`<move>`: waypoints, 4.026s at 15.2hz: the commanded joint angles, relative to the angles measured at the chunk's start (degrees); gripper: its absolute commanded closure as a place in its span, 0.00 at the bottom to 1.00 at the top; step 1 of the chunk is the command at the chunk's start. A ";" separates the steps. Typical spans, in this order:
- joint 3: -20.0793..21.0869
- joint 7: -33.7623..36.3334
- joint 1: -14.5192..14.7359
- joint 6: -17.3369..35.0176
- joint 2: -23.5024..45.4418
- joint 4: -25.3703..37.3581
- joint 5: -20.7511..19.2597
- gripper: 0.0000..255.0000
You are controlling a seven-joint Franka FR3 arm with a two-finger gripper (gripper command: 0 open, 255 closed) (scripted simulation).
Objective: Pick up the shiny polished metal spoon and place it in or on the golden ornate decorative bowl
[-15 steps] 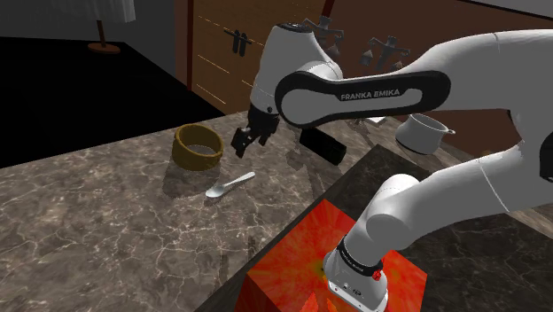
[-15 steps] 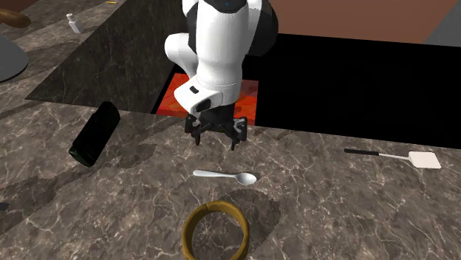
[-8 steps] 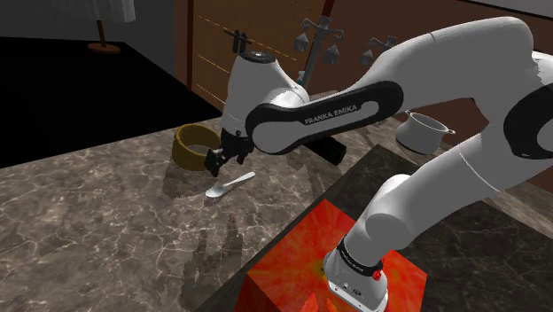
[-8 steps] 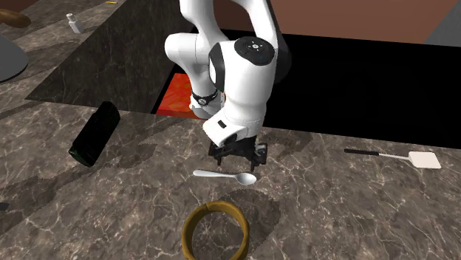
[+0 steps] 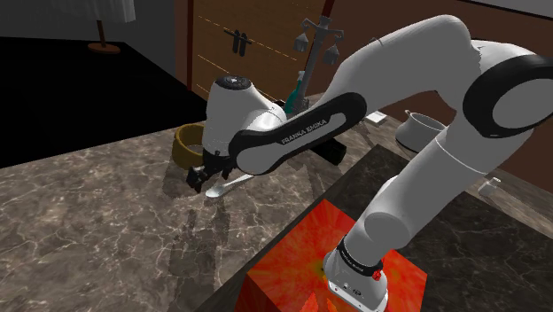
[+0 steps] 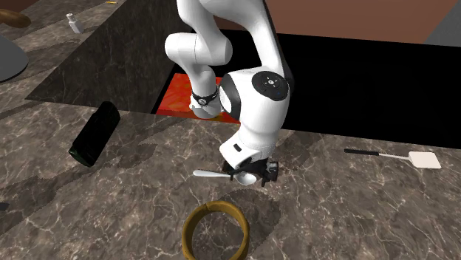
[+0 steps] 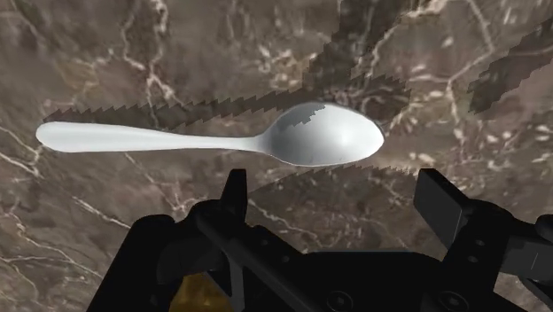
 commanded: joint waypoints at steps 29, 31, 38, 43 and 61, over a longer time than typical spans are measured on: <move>-0.62 -1.92 0.24 -3.45 -2.17 1.66 1.84 1.00; -0.89 -2.60 0.43 -5.07 -3.21 2.38 2.60 1.00; -1.82 -4.51 0.94 -10.75 -6.32 5.29 4.52 1.00; -2.46 -5.51 1.16 -14.77 -8.06 7.73 5.39 1.00; -2.55 -5.08 -1.58 -24.70 5.85 30.20 -1.47 1.00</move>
